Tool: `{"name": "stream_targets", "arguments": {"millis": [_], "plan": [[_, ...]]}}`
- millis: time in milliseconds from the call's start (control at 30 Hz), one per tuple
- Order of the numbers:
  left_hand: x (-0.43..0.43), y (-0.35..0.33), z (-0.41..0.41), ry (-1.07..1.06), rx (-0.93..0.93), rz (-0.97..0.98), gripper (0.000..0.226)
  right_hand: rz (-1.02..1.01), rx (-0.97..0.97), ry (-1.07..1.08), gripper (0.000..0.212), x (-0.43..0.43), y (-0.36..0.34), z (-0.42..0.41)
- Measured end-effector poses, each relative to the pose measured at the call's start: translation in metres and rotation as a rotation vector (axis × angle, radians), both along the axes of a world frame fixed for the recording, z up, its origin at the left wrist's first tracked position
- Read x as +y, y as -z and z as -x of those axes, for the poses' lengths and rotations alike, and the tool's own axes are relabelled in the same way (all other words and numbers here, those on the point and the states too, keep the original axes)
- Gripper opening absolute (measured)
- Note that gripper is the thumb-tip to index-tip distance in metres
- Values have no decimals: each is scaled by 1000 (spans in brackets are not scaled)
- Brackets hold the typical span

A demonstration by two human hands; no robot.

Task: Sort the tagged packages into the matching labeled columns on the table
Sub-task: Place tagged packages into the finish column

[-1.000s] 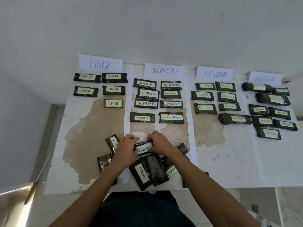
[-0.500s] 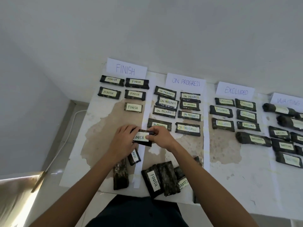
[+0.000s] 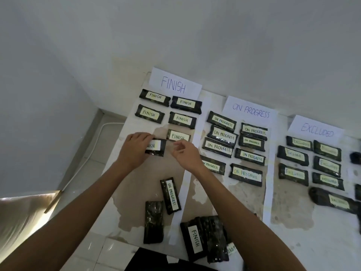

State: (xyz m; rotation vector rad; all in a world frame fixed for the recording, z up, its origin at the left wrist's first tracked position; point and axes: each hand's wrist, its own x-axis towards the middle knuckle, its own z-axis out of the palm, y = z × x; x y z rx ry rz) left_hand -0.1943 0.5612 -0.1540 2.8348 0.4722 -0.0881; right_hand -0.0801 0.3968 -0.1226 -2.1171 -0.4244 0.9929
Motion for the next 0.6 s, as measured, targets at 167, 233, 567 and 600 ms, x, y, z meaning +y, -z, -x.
{"name": "stream_targets", "arguments": {"millis": [167,233,567,600], "plan": [[41,9,-28,-30,93,3,62,150,-630,-320,38,12,22,-18],[50,10,-38,-18,115,-17,65,184,-740,-386,45,17,32,-25],[67,19,-60,28,132,-111,86,275,-698,-637,65,24,48,-48],[68,18,-63,48,127,-114,90,267,-703,-636,65,25,48,-49]]}}
